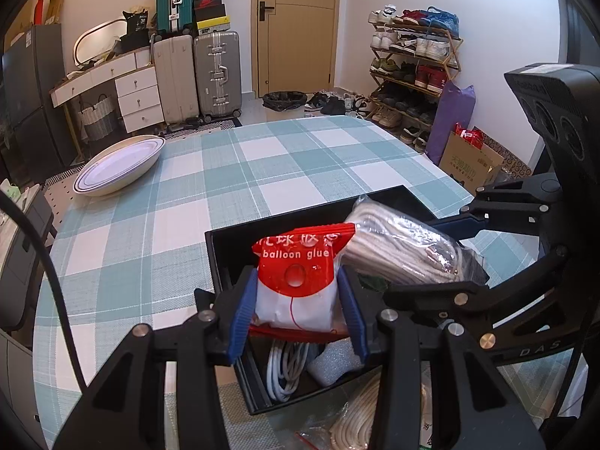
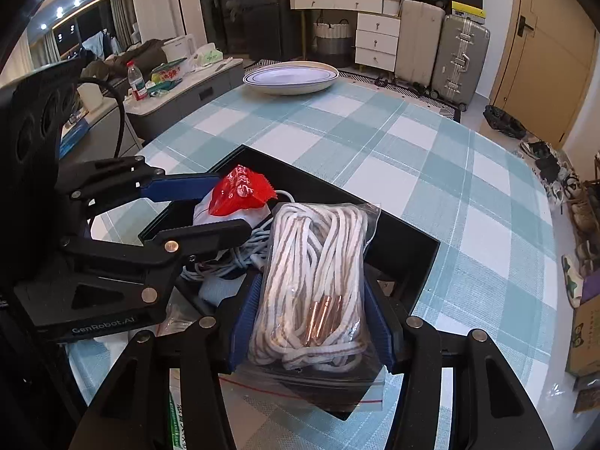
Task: Organize soft objects
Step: 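Open both grippers and release the bags inside the box, then move both open grippers back toward the plush toy and green sachet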
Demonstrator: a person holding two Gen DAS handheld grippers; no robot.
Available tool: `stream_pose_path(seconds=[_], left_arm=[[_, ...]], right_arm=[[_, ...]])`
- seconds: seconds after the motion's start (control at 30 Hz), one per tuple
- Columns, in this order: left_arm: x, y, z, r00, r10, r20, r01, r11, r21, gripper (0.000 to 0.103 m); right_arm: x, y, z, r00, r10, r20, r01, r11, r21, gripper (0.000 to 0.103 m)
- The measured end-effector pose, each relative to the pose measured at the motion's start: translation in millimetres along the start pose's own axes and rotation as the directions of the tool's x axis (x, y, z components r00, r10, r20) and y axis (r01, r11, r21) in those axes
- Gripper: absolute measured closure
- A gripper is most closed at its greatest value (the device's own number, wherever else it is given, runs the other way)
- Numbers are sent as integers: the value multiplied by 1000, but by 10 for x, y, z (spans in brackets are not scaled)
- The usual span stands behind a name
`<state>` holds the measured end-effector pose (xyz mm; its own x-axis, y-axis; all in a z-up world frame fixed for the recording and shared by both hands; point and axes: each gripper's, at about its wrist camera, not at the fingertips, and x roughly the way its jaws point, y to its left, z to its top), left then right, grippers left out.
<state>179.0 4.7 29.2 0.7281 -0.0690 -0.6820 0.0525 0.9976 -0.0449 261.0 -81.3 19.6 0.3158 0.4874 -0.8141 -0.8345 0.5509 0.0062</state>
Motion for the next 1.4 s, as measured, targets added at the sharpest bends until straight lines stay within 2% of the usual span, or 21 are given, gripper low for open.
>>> stream_pose_path(seconds=[0.13, 0.37, 0.47, 0.53, 0.57, 0.63, 0.7, 0.8, 0.87, 1.07, 1.4], left_arm=[[-1, -1, 1, 1000, -1, 0, 1, 1000, -2, 60], [4, -4, 9, 1000, 2, -3, -1, 1000, 6, 59], [-17, -38, 2, 1000, 5, 6, -5, 1000, 26, 57], [-40, -53, 5, 1000, 4, 16, -5, 1000, 28, 47], [-55, -49, 8, 1000, 3, 22, -4, 1000, 23, 36], [-92, -44, 13, 999, 5, 32, -6, 1000, 19, 32], [-138, -39, 8, 999, 4, 42, -4, 1000, 17, 13], [-256, -22, -24, 998, -1, 67, 0, 1000, 20, 3], [-337, 1, -55, 997, 1, 79, -2, 1000, 18, 0], [-582, 61, -214, 995, 24, 93, -26, 999, 21, 0], [-943, 96, -560, 992, 46, 121, -48, 999, 14, 0]], right_arm=[[14, -8, 6, 999, 33, -34, -33, 999, 2, 49], [-29, -8, -8, 998, -63, 24, 64, 998, -16, 48], [-120, -6, -20, 990, -126, 66, 127, 992, -12, 39], [-195, 0, -47, 985, -150, 89, 151, 988, -6, 33], [-238, -3, -68, 982, -159, 100, 160, 987, 4, 31], [-322, -17, -115, 978, -168, 125, 166, 986, 29, 21], [-398, -36, -174, 972, -178, 151, 170, 983, 62, 13], [-508, -72, -284, 967, -170, 187, 150, 982, 119, 3], [-577, -85, -359, 963, -166, 213, 135, 979, 154, 1], [-755, -24, -576, 953, -144, 266, 86, 972, 218, 0], [-933, 276, -949, 944, -116, 309, 50, 976, 213, 0]])
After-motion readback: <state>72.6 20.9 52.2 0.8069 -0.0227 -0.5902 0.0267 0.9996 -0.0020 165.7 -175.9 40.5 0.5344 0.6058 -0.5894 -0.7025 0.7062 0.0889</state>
